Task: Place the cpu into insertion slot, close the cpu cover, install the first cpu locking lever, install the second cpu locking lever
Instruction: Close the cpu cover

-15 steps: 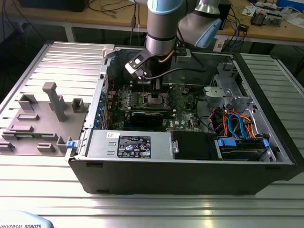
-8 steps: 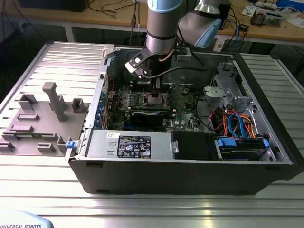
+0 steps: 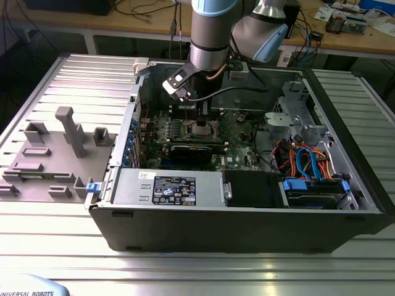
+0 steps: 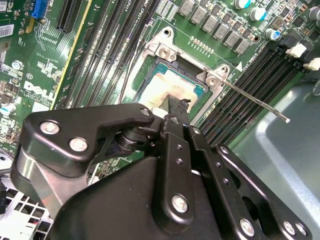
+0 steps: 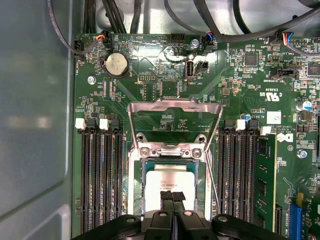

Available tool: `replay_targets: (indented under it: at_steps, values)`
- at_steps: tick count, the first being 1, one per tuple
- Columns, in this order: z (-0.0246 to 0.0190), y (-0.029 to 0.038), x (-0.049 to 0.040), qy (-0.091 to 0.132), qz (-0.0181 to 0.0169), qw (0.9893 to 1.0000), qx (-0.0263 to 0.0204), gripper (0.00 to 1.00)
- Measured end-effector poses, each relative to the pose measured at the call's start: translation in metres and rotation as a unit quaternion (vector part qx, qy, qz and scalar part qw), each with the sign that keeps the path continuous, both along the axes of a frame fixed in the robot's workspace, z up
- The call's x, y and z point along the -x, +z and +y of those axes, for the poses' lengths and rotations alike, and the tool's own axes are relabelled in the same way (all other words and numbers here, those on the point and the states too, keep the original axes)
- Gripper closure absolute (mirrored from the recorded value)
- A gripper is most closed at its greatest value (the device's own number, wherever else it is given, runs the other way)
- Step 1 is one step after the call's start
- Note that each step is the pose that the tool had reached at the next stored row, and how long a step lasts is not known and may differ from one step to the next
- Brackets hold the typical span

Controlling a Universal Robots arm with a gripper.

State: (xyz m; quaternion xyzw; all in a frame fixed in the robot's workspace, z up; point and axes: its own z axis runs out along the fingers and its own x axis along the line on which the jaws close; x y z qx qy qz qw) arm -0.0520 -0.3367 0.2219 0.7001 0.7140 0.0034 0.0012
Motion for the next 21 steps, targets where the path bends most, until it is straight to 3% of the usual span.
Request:
replay_targets:
  at_steps: [4,8,12,21]
  values:
    - [0.0,0.0017,0.0,0.0,0.0001,1.0,0.0001,0.89]
    - [0.0,0.01,0.0,0.0,0.0,1.0,0.0,0.89]
    - [0.0,0.0142,0.0,0.0,0.0,1.0,0.0,0.89]
    - [0.0,0.0167,0.0,0.0,0.0,1.0,0.0001,0.89]
